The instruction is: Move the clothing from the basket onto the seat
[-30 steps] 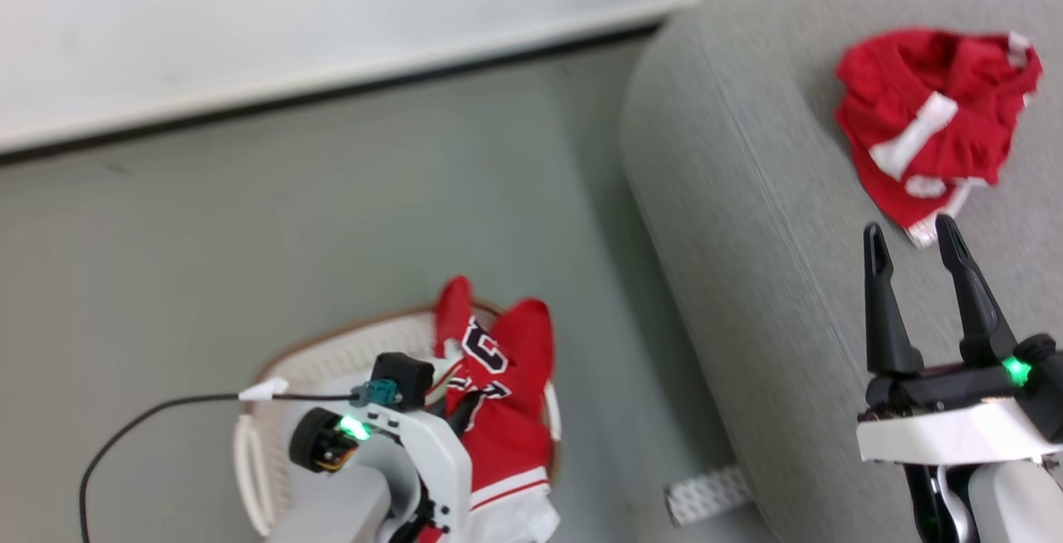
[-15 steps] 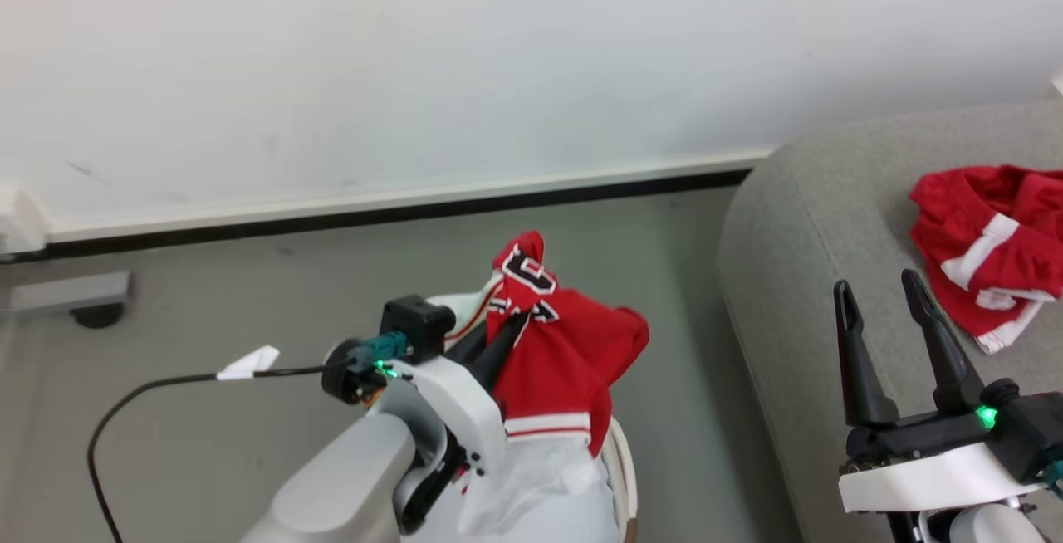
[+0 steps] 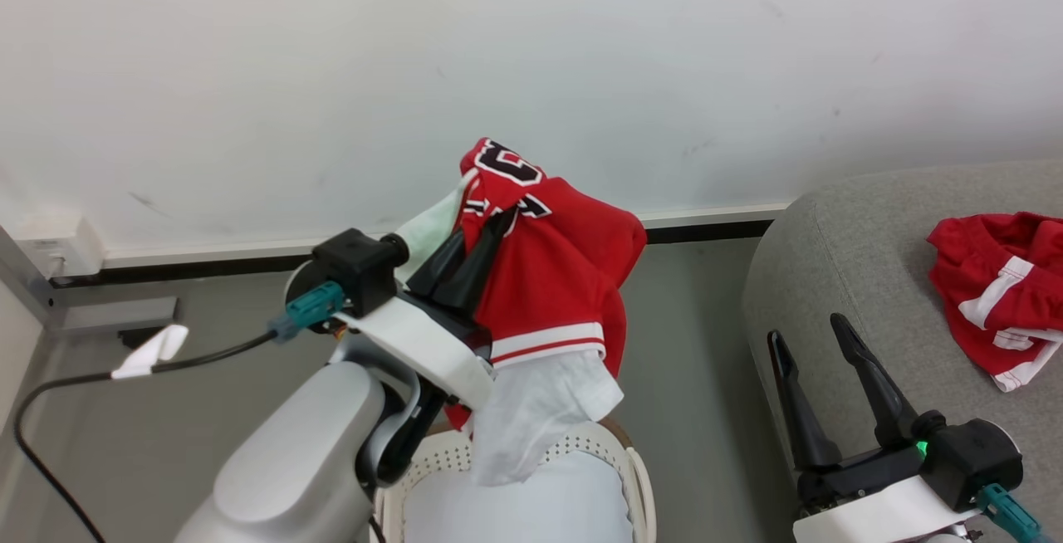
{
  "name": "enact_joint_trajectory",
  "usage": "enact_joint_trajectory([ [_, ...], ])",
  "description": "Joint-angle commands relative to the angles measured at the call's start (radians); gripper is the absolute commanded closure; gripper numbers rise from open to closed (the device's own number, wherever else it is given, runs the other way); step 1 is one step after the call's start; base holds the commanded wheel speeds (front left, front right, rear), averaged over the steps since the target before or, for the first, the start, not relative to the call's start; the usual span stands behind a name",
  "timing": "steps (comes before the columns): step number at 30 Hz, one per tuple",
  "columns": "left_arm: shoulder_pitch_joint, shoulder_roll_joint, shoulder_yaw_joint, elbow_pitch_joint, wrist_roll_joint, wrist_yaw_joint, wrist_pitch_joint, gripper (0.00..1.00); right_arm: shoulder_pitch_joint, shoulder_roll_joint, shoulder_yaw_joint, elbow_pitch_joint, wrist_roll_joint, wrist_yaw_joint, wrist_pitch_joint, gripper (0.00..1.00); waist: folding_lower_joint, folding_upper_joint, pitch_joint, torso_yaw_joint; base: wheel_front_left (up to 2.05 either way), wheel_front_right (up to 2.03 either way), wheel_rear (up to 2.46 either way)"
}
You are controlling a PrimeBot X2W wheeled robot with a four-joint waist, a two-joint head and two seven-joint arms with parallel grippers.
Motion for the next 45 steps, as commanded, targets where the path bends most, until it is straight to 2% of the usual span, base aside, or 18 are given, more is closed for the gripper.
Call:
enact_joint_trajectory([
  [1,0.015,0.014,0.006,-0.023,-0.001,0.009,0.006,1.00,0.008,-0.007,0.004,0.004,-0.002,-0.002,0.001,0.00,0.0002,0.0000,-0.002,0.000,0.00,0.00,0.00],
  [10,0.063,0.033,0.006,-0.120,-0.015,0.050,0.031,1.00,0.008,-0.012,0.036,0.026,0.000,-0.002,0.001,0.00,0.0002,0.0000,-0.008,0.010,0.00,0.00,0.00],
  [16,0.074,0.031,0.004,-0.139,-0.029,0.057,0.042,1.00,-0.005,-0.020,0.055,0.032,0.000,-0.002,0.001,0.00,0.0002,0.0000,-0.005,0.014,0.00,0.00,0.00],
  [21,0.080,0.027,-0.003,-0.144,-0.029,0.060,0.040,1.00,-0.024,-0.027,0.112,0.049,0.007,-0.002,0.001,0.00,0.0002,0.0000,0.002,0.015,0.00,0.00,0.00],
  [27,0.084,0.017,-0.017,-0.138,-0.029,0.056,0.035,1.00,-0.056,-0.015,0.247,0.096,0.037,-0.002,0.001,0.00,0.0002,0.0000,0.005,0.021,0.00,0.00,0.00],
  [34,0.083,-0.011,-0.048,-0.136,-0.019,0.047,0.033,1.00,-0.124,-0.010,0.402,0.211,0.105,-0.002,0.001,0.00,0.0002,0.0000,0.006,0.049,0.00,0.00,0.00],
  [40,0.090,-0.055,-0.104,-0.137,-0.009,0.023,0.043,1.00,-0.181,-0.005,0.469,0.320,0.177,-0.002,0.001,0.00,0.0002,0.0000,0.001,0.108,0.00,0.00,0.00],
  [45,0.105,-0.094,-0.161,-0.134,-0.008,0.002,0.054,1.00,-0.212,-0.004,0.468,0.359,0.206,-0.002,0.001,0.00,0.0002,0.0000,-0.007,0.169,0.00,0.00,0.00],
])
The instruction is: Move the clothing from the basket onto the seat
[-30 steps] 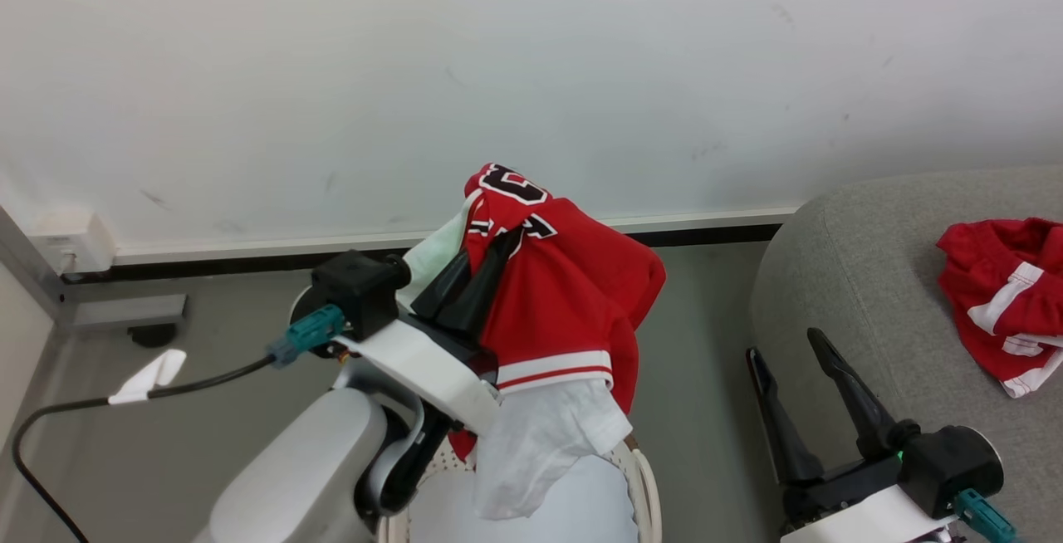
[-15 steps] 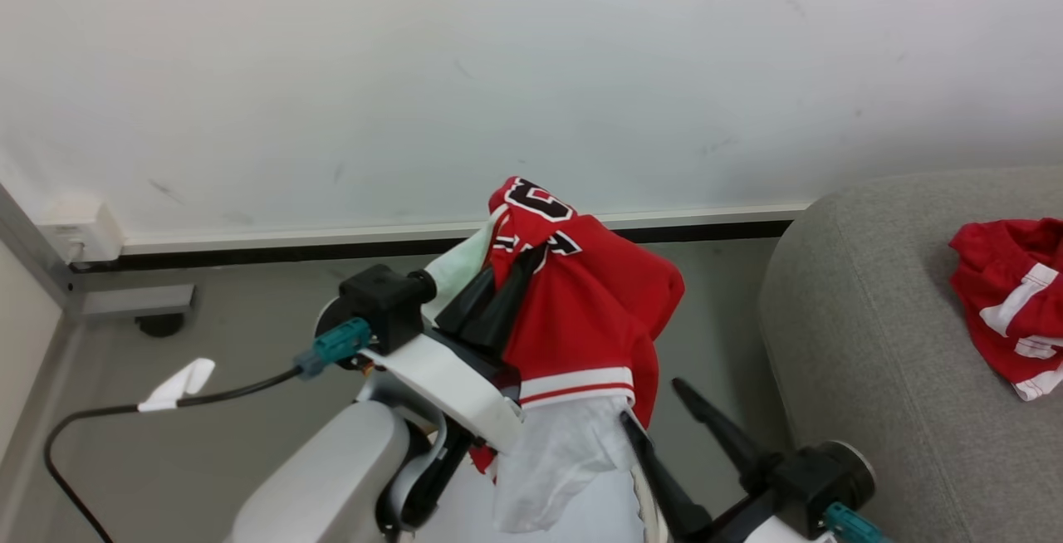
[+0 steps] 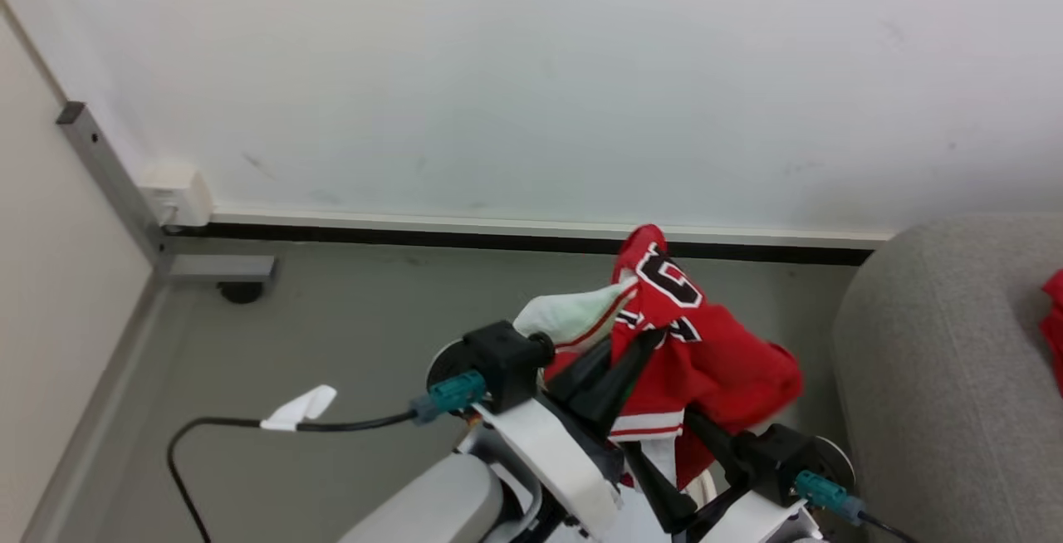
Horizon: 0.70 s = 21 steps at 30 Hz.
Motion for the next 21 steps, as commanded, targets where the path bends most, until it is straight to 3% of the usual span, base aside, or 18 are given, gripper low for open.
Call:
enact_joint_trajectory([
  [1,0.017,-0.008,-0.013,0.002,0.007,-0.007,0.003,1.00,-0.015,-0.001,-0.015,0.008,0.013,-0.002,0.001,0.00,-0.0001,-0.0001,-0.006,0.040,0.00,0.00,0.00],
  [5,0.026,-0.022,-0.039,0.005,0.005,-0.014,0.011,1.00,-0.013,-0.001,-0.049,0.004,0.005,-0.002,0.001,0.02,-0.0001,-0.0001,-0.011,0.076,0.00,0.00,0.00],
  [9,0.042,-0.034,-0.055,0.009,-0.010,-0.021,0.016,1.00,0.003,-0.001,-0.083,0.006,0.001,-0.002,0.001,1.00,-0.0001,-0.0001,-0.015,0.098,0.00,0.00,0.00],
  [21,0.052,-0.026,-0.038,0.043,-0.032,-0.005,-0.006,1.00,0.046,0.001,-0.166,-0.034,-0.029,-0.002,0.001,1.00,-0.0001,-0.0001,-0.016,0.101,0.00,0.00,0.00],
])
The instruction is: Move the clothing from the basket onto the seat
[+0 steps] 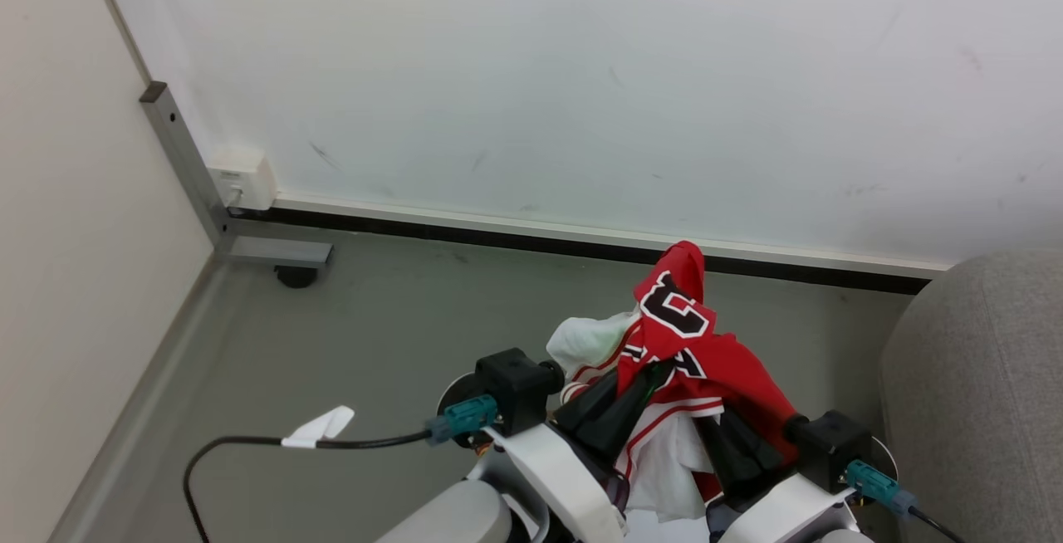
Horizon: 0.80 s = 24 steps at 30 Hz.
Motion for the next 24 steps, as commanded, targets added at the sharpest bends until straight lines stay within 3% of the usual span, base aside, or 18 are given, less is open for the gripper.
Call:
enact_joint_trajectory([
  [1,0.013,0.005,0.008,0.004,-0.015,0.005,-0.011,1.00,0.015,-0.001,-0.010,-0.010,-0.011,-0.002,0.001,1.00,-0.0001,0.0000,0.002,-0.007,0.00,0.00,0.00],
  [12,0.016,-0.002,-0.005,0.013,-0.018,-0.006,-0.019,1.00,0.035,-0.001,-0.045,-0.042,-0.023,-0.002,0.001,1.00,-0.0001,0.0000,0.006,-0.046,0.00,0.00,0.00],
  [13,0.020,-0.003,-0.006,0.013,-0.021,-0.005,-0.018,0.94,0.038,-0.002,-0.052,-0.047,-0.025,-0.002,0.001,1.00,-0.0001,0.0000,0.005,-0.052,0.00,0.00,0.00],
  [14,0.022,-0.003,-0.009,0.014,-0.020,-0.006,-0.019,0.64,0.039,-0.004,-0.059,-0.053,-0.030,-0.002,0.001,1.00,-0.0001,0.0000,0.005,-0.059,0.00,0.00,0.00],
  [15,0.022,-0.003,-0.009,0.014,-0.020,-0.006,-0.019,0.64,0.039,-0.004,-0.059,-0.053,-0.030,-0.002,0.001,1.00,-0.0001,0.0000,0.005,-0.059,0.00,0.00,0.00],
  [16,0.026,-0.003,-0.010,0.013,-0.021,-0.007,-0.022,0.00,0.040,-0.007,-0.072,-0.063,-0.035,-0.002,0.001,1.00,-0.0001,0.0000,0.005,-0.076,0.00,0.00,0.00],
  [21,0.034,0.008,-0.012,0.010,-0.015,-0.002,-0.028,0.00,0.037,-0.017,-0.109,-0.085,-0.042,-0.002,0.001,1.00,-0.0001,0.0000,0.006,-0.127,0.00,0.00,0.00],
  [24,0.050,0.016,-0.012,0.005,-0.022,-0.004,-0.033,0.00,0.045,-0.025,-0.167,-0.108,-0.058,-0.002,0.001,1.00,-0.0001,0.0000,0.008,-0.191,0.00,0.00,0.00],
])
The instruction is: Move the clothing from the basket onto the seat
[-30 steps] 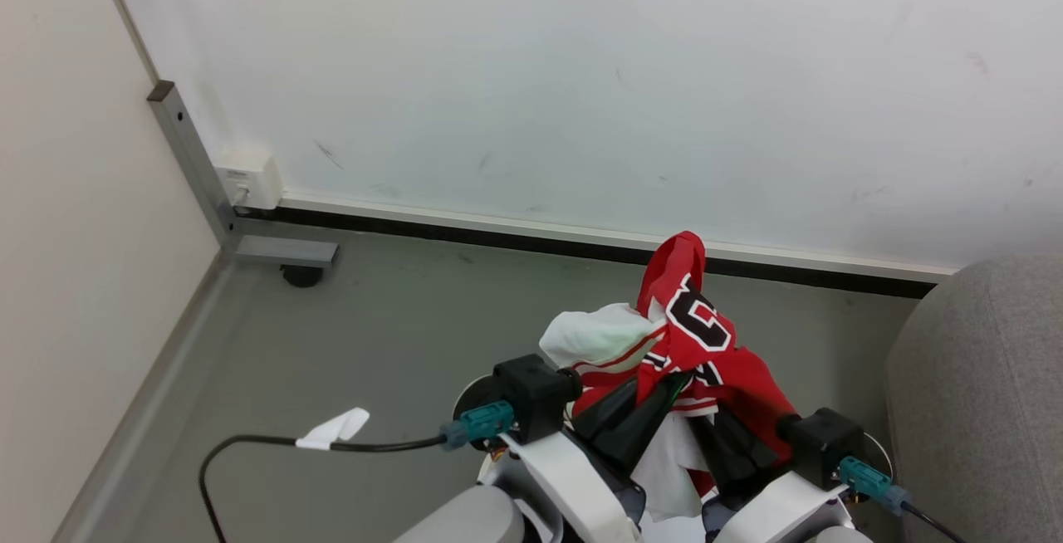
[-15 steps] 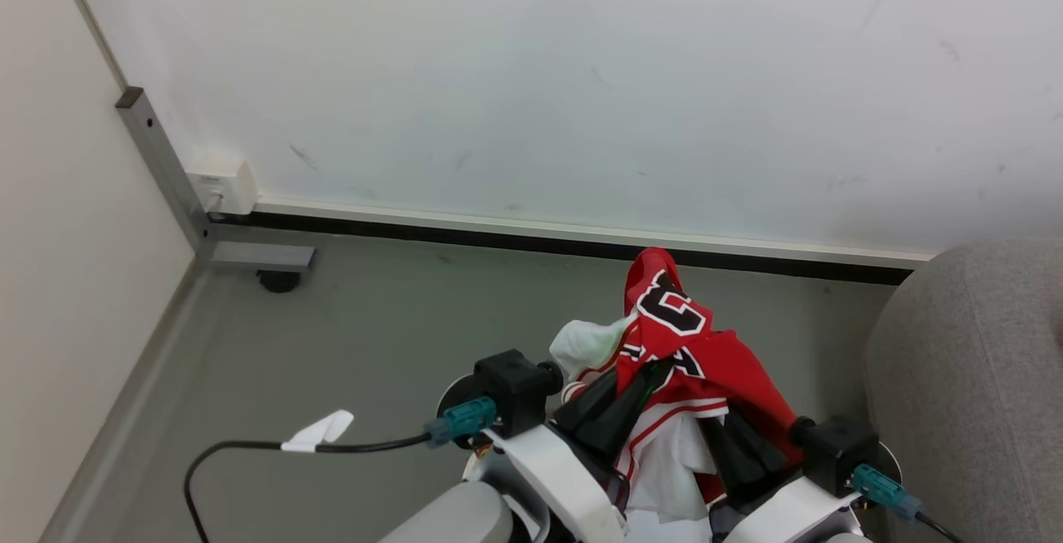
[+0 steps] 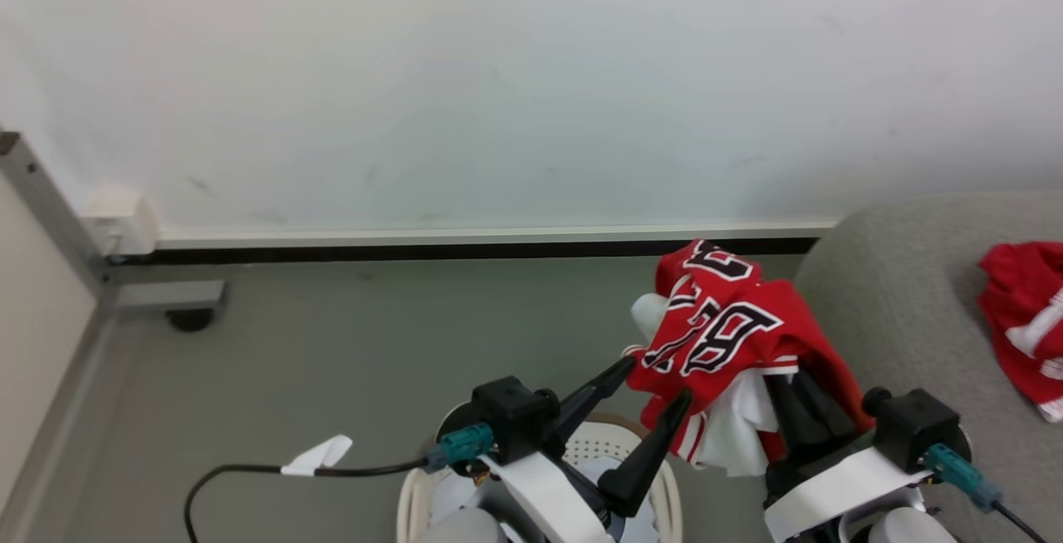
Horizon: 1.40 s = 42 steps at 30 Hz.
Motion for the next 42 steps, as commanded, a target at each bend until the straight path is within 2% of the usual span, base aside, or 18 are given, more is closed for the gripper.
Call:
enact_joint_trajectory([
  [1,0.019,0.008,0.000,-0.002,-0.010,0.002,-0.009,0.00,0.013,-0.006,-0.016,-0.012,-0.011,-0.002,0.000,1.00,0.0000,0.0000,0.002,-0.053,0.00,0.00,0.00],
  [16,-0.001,0.024,0.017,-0.008,0.072,0.015,-0.031,0.00,0.024,-0.085,-0.188,-0.117,-0.083,-0.002,0.000,1.00,0.0000,0.0000,0.038,-0.336,0.00,0.00,0.00],
  [25,-0.003,0.029,0.029,0.007,0.113,-0.003,-0.034,0.00,0.044,-0.081,-0.239,-0.154,-0.118,-0.002,0.000,1.00,0.0000,0.0000,0.072,-0.475,0.00,0.00,0.00],
  [29,-0.003,0.026,0.038,0.011,0.133,-0.009,-0.035,0.00,0.050,-0.074,-0.242,-0.163,-0.127,-0.002,0.000,1.00,0.0000,0.0000,0.080,-0.512,0.00,0.00,0.00],
  [42,-0.001,0.009,0.059,0.033,0.163,-0.033,-0.035,0.00,0.041,-0.071,-0.263,-0.173,-0.134,-0.002,0.000,1.00,0.0000,0.0000,0.105,-0.518,0.00,0.00,0.00],
])
